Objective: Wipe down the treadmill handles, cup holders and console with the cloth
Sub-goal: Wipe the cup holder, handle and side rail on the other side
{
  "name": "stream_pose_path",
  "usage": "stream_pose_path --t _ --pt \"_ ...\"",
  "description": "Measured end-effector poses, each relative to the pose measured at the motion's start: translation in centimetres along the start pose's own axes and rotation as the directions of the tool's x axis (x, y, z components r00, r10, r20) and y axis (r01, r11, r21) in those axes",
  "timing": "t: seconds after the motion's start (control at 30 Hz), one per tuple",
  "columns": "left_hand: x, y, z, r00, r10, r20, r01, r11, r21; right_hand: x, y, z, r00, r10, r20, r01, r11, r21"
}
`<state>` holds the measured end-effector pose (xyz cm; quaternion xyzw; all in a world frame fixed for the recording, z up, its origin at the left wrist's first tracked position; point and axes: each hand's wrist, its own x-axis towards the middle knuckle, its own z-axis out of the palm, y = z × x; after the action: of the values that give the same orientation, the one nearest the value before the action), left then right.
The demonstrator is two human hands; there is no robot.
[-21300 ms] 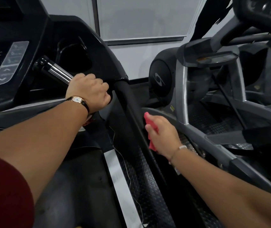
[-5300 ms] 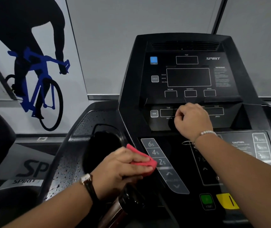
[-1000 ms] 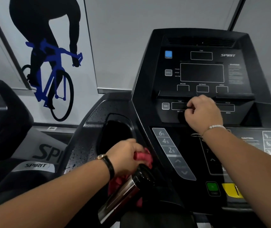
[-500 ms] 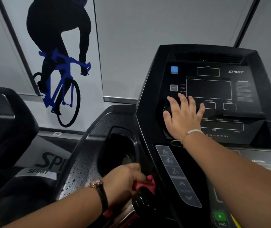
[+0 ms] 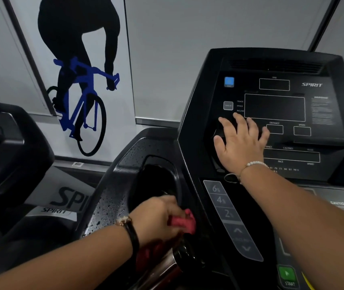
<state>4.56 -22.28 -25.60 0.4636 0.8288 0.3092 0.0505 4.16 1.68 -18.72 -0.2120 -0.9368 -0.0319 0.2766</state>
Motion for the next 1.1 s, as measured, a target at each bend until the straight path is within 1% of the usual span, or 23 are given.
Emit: stream_pose_path --t 0.1,0.13,0.2,0.27,0.33,0.43,0.47,0.5,0.53,0.57,0.6,0.63,0.67,0.7,0.73,0.77,0.83,0.87,0.9,0.93,1.03,1.07,1.1 --pt "1.5 0.7 -0.7 0.99 -0.067 -0.121 0.071 0.997 0.033 -0.1 -0.1 0.0 1.0 0.001 -0.009 -0.001 1.0 -0.002" --pt "1.6 1.1 -0.4 0.99 -0.074 -0.122 0.075 0.997 0.001 -0.1 -0.2 0.0 1.0 0.001 -0.006 -0.001 1.0 0.0" --pt "0.7 1.5 0.5 0.997 -0.035 -0.071 0.034 0.999 -0.023 -0.1 -0.1 -0.1 1.0 0.002 -0.004 -0.002 1.0 0.011" --pt "-1.3 1.3 0.7 0.998 0.017 -0.061 -0.022 0.996 -0.084 -0.1 -0.1 0.0 1.0 -0.001 -0.012 0.001 1.0 0.015" --pt "-2.5 0.3 0.2 0.997 -0.017 -0.069 0.007 0.99 -0.139 -0.1 -0.1 0.1 1.0 -0.006 -0.019 0.006 1.0 0.017" --pt "-2.5 -0.6 -0.5 0.985 -0.115 -0.129 0.13 0.984 0.121 -0.1 -0.1 0.1 1.0 -0.008 -0.02 0.008 1.0 0.017" --pt "-2.2 -0.5 -0.6 0.974 -0.168 -0.152 0.188 0.974 0.125 -0.2 -0.1 0.1 1.0 -0.006 -0.024 0.006 1.0 0.017" --pt "-2.0 -0.2 -0.4 0.969 -0.181 -0.167 0.198 0.976 0.093 -0.1 0.0 0.1 1.0 -0.004 -0.027 0.005 1.0 0.017" --pt "-2.2 0.1 -0.1 0.973 -0.141 -0.181 0.158 0.984 0.082 -0.1 -0.1 0.1 1.0 -0.004 -0.027 0.004 1.0 0.019" --pt "-2.5 0.3 0.3 0.981 -0.1 -0.166 0.112 0.991 0.067 -0.2 -0.1 0.1 1.0 -0.004 -0.027 0.005 1.0 0.019" --pt "-3.2 0.5 0.5 0.991 -0.023 -0.129 0.029 0.999 0.046 -0.2 -0.1 0.1 1.0 -0.005 -0.028 0.006 1.0 0.018" --pt "-4.0 -0.1 0.5 0.987 0.059 -0.15 -0.053 0.998 0.047 -0.1 -0.1 0.1 1.0 -0.007 -0.028 0.008 1.0 0.016" --pt "-4.8 -0.9 0.2 0.98 0.087 -0.178 -0.082 0.996 0.034 -0.1 -0.1 0.2 1.0 -0.008 -0.03 0.009 1.0 0.017" --pt "-5.3 -1.8 -0.3 0.978 0.09 -0.189 -0.071 0.992 0.103 -0.1 0.0 0.2 0.999 -0.008 -0.032 0.009 1.0 0.022" --pt "-5.5 -2.6 -0.9 0.979 0.05 -0.195 -0.034 0.996 0.086 -0.1 -0.1 0.2 0.999 -0.009 -0.035 0.01 1.0 0.026" --pt "-5.3 -3.1 -1.1 0.988 0.013 -0.151 -0.01 1.0 0.018 -0.1 -0.1 0.3 0.999 -0.009 -0.04 0.01 1.0 0.028" --pt "-4.7 -3.0 -1.5 0.974 -0.119 -0.193 0.129 0.991 0.043 -0.1 0.0 0.3 0.999 -0.006 -0.054 0.008 1.0 0.028" --pt "-4.3 -2.6 -1.1 0.966 -0.147 -0.213 0.161 0.986 0.048 -0.1 0.0 0.3 0.998 -0.006 -0.059 0.008 1.0 0.029" --pt "-4.0 -1.9 -0.6 0.956 -0.162 -0.244 0.173 0.985 0.023 -0.1 0.0 0.3 0.998 -0.008 -0.061 0.01 1.0 0.03" --pt "-4.2 -1.0 0.0 0.954 -0.148 -0.26 0.148 0.989 -0.02 -0.1 0.0 0.2 0.998 -0.01 -0.059 0.012 0.999 0.033" --pt "-6.4 -1.1 0.5 0.98 -0.031 -0.197 0.029 1.0 -0.013 -0.1 0.0 0.3 0.999 -0.01 -0.046 0.011 0.999 0.034" --pt "-7.2 -2.1 -0.2 0.982 -0.035 -0.185 0.035 0.999 -0.001 -0.1 0.1 0.3 0.999 -0.009 -0.049 0.011 0.999 0.035" --pt "-7.5 -3.3 -1.0 0.978 -0.066 -0.199 0.074 0.997 0.032 -0.1 0.1 0.3 0.999 -0.01 -0.052 0.012 0.999 0.037"
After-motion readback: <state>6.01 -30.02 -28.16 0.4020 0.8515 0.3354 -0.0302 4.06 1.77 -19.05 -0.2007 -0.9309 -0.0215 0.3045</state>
